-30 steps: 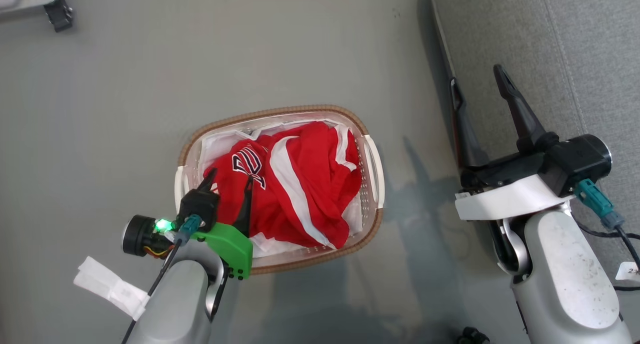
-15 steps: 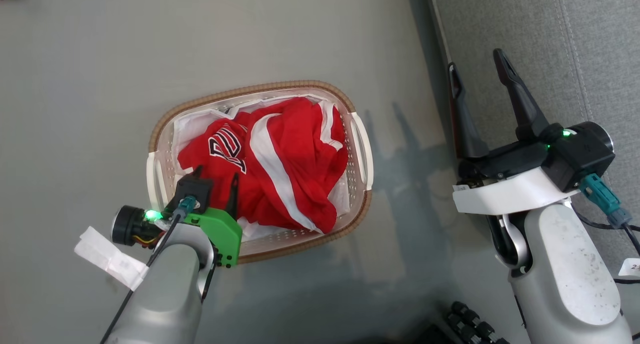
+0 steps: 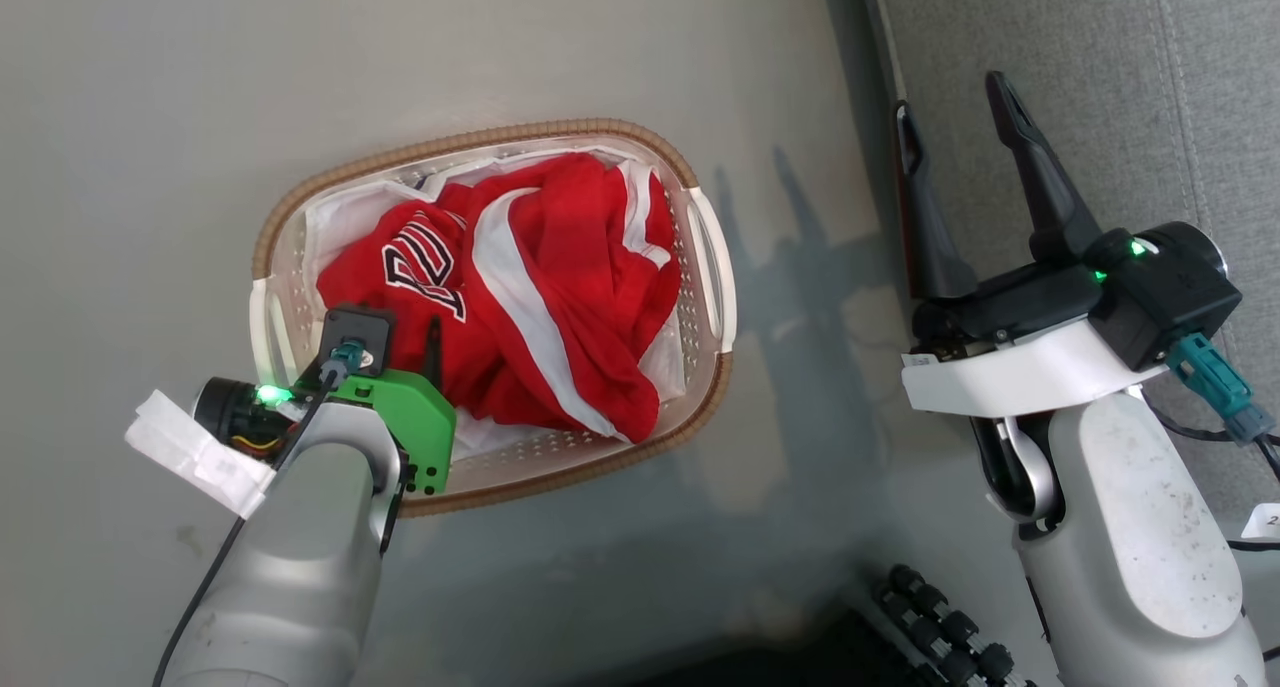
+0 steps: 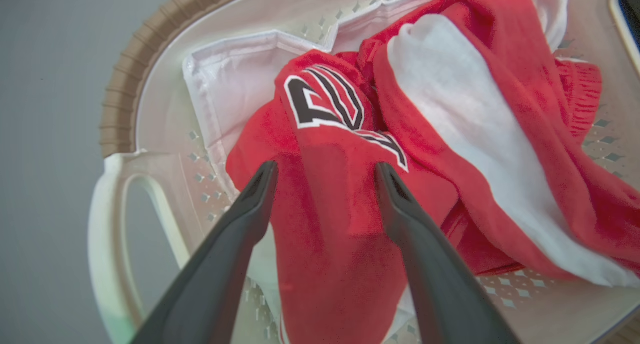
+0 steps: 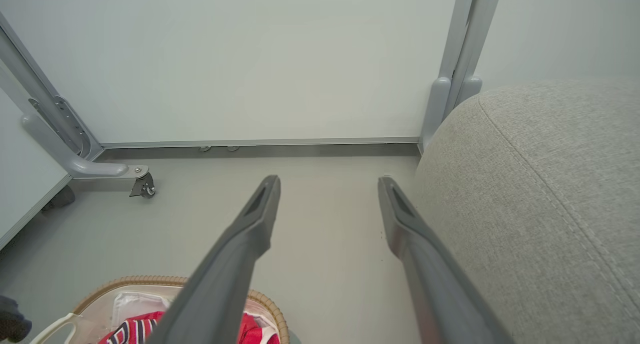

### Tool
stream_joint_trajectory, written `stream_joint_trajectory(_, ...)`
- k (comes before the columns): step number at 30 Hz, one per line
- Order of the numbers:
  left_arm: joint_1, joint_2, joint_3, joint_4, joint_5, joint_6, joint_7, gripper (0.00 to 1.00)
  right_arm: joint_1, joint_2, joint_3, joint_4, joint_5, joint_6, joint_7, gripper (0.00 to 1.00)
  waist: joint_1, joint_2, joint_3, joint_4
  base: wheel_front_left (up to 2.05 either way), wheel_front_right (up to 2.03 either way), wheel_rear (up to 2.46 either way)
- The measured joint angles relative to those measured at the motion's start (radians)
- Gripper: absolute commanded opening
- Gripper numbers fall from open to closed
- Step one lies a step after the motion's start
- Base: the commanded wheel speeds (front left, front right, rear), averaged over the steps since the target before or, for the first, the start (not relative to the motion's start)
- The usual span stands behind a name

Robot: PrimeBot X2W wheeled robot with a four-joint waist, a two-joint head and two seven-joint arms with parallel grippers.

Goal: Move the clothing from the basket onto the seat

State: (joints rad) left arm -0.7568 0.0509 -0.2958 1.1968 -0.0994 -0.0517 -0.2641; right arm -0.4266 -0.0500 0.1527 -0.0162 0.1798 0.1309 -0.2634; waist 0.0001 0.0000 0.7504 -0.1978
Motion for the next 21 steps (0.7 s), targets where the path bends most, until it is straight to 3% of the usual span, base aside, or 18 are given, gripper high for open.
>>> stream_joint_trajectory(21, -0.082, 0.001, -0.006, 0.089, -0.046, -0.001, 0.105, 1.00, -0.032, 0.000, 0.014, -0.008, 0.039, 0.000, 0.000, 1.00, -0.0001, 0.0000, 0.081, -0.032, 0.00, 0.00, 0.00)
